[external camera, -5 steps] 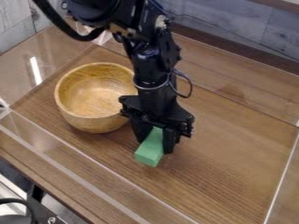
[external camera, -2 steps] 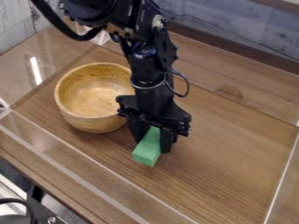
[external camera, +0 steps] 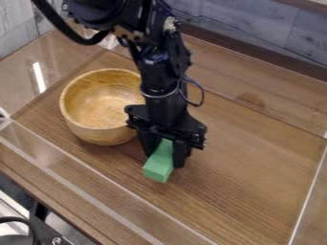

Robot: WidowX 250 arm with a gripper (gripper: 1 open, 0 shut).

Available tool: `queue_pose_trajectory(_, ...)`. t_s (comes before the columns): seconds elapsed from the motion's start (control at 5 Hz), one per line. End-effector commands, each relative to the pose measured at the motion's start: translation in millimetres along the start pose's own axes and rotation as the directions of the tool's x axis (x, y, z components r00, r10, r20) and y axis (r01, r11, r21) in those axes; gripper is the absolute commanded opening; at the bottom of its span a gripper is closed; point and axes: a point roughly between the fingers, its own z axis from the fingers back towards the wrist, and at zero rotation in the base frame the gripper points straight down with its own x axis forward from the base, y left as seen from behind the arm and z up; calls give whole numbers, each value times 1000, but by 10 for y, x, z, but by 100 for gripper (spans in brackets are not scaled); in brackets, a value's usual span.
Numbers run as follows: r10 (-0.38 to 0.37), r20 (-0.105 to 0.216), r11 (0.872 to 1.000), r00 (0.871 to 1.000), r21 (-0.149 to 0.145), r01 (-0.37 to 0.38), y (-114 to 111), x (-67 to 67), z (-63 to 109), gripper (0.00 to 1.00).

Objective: Put green stick into wooden bowl

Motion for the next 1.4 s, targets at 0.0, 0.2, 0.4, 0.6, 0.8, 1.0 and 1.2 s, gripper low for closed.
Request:
queue_pose_trajectory(0.0, -4, 21, 1000, 1000, -1, 4, 21, 45, 43, 0)
queue_pose_trajectory(0.2, 0, 19, 1000, 1000, -1, 0, 33, 44, 44, 0)
queue_pose_trajectory(0.4, 6, 14, 1000, 1000, 1, -6, 63, 45, 68, 0)
queue_pose_trajectory(0.6, 13, 11, 1000, 1000, 2, -13, 102, 50, 102, 0)
queue_pose_trajectory(0.8, 21, 8, 1000, 1000, 2, -21, 132, 55, 135, 0)
queue_pose_trajectory(1.0, 28, 7, 1000, 1000, 0, -28, 155, 64, 161, 0)
queue_pose_trajectory(1.2, 34, 7, 999, 999, -2, -34, 169, 74, 205, 100)
